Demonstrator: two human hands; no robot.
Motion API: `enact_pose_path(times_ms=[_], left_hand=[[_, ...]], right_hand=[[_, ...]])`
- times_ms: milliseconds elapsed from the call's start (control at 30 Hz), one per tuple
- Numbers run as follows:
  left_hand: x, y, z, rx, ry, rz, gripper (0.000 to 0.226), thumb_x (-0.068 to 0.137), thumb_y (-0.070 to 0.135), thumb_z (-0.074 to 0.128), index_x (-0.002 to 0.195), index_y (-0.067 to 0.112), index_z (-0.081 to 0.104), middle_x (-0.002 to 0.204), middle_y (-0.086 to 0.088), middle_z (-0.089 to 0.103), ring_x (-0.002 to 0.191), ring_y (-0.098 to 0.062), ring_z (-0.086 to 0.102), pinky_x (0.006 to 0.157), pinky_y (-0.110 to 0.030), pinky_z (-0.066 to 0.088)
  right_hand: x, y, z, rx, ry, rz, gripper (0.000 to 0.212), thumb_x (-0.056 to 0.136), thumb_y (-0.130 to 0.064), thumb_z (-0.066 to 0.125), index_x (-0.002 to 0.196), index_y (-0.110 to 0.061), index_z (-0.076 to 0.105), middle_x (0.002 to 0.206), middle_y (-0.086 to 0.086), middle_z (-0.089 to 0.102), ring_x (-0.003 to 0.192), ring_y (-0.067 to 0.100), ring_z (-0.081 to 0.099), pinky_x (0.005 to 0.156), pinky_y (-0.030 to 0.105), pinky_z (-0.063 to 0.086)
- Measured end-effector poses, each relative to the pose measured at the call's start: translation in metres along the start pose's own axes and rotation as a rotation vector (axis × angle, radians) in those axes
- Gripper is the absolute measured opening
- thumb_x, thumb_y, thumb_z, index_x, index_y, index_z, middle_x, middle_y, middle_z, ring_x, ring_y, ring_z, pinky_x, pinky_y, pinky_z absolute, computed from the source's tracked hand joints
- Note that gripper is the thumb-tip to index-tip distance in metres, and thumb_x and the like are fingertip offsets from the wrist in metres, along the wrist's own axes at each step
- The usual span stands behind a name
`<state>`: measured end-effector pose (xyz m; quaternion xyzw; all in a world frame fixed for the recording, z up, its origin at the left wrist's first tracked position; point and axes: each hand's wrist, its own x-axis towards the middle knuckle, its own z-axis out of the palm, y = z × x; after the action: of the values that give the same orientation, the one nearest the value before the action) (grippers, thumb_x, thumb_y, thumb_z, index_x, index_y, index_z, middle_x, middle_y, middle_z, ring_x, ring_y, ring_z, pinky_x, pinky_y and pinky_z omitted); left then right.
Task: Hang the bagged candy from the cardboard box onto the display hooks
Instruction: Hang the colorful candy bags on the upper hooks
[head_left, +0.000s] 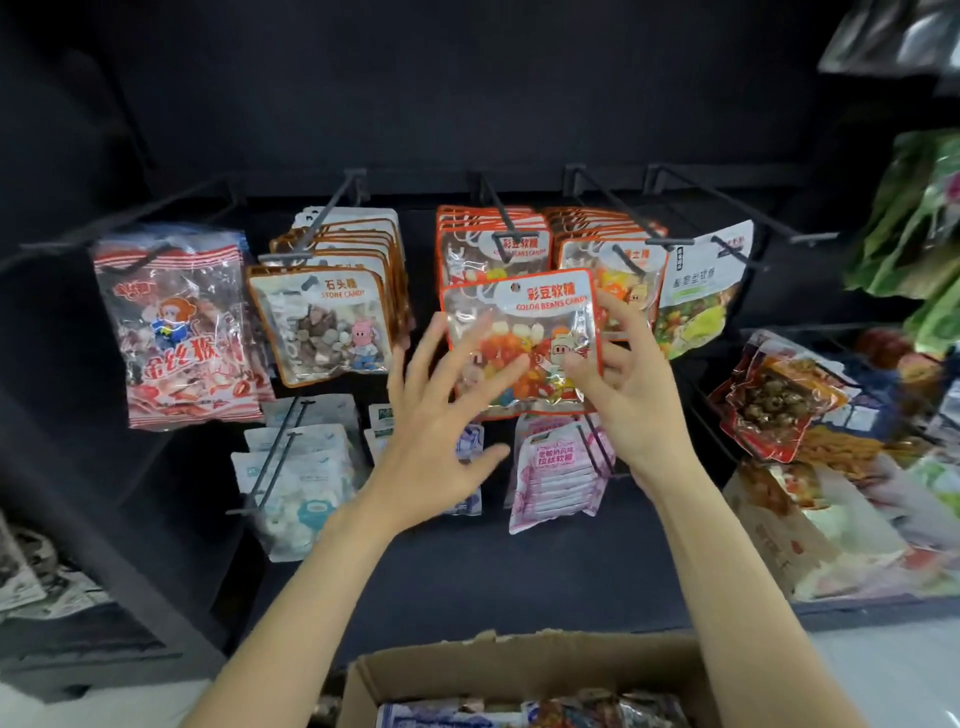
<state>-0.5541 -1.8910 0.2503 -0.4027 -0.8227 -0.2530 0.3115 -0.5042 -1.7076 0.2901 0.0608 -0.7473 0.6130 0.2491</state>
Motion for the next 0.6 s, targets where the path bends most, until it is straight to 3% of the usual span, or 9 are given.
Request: enact_pose_path(times_ms=[67,133,200,300,467,600], left_hand=[[0.004,0.009,-0.01,-0.416,-0.051,-0.221,0.085,0.074,0.034,0.075,0.146,0.038,0.029,0.159,0.009,-0.005,0.147,-0.014,-0.004,0.117,-0.051,0.013],[0.017,0.012,-0.017,-0.667,0.046,-0.353,0.082,0.074,0.039,0.072,0.143,0.046,0.029,0.156,0.015,-0.002,0.146,-0.013,0.012,0.113,-0.047,0.03],[0.031,0.009,-0.02,-0.658,0.135,-0.403,0.077,0.073,0.036,0.071,0.139,0.048,0.033,0.153,0.013,0.015,0.14,-0.017,0.03,0.106,-0.046,0.041],[0.043,-0.002,-0.02,-0.602,0.172,-0.474,0.078,0.076,0.016,0.075,0.139,0.041,0.036,0.139,0.018,0.035,0.129,-0.015,0.046,0.102,-0.042,0.045],[0.06,-0.012,-0.017,-0.531,0.093,-0.55,0.08,0.076,0.012,0.078,0.143,0.025,0.037,0.136,0.004,0.043,0.123,-0.015,0.05,0.102,-0.042,0.045],[0.063,-0.008,-0.016,-0.448,0.054,-0.534,0.081,0.076,0.016,0.078,0.146,0.019,0.036,0.138,0.001,0.043,0.124,-0.016,0.049,0.102,-0.042,0.045]], right_hand=[[0.004,-0.001,-0.001,-0.026,-0.003,-0.038,0.054,0.092,-0.011,0.061,0.138,-0.028,0.039,0.103,-0.013,0.07,0.097,0.006,0.067,0.083,0.029,0.056],[0.011,-0.003,0.004,-0.022,-0.001,-0.064,0.054,0.092,-0.008,0.06,0.138,-0.027,0.039,0.11,-0.01,0.068,0.1,0.007,0.067,0.085,0.028,0.056],[0.02,-0.002,0.01,0.003,0.007,-0.062,0.054,0.093,-0.009,0.06,0.139,-0.026,0.038,0.114,-0.009,0.066,0.103,0.009,0.066,0.086,0.032,0.056],[0.03,0.001,0.016,0.009,0.015,-0.041,0.054,0.094,-0.011,0.059,0.141,-0.025,0.037,0.123,-0.007,0.062,0.108,0.01,0.064,0.09,0.039,0.055],[0.041,0.01,0.018,-0.016,0.06,-0.028,0.056,0.094,-0.012,0.059,0.141,-0.034,0.039,0.144,-0.01,0.044,0.121,0.013,0.055,0.096,0.045,0.051],[0.044,0.014,0.017,-0.082,0.056,0.011,0.046,0.094,-0.015,0.056,0.132,-0.04,0.051,0.131,-0.028,0.049,0.129,0.011,0.047,0.105,0.045,0.044]])
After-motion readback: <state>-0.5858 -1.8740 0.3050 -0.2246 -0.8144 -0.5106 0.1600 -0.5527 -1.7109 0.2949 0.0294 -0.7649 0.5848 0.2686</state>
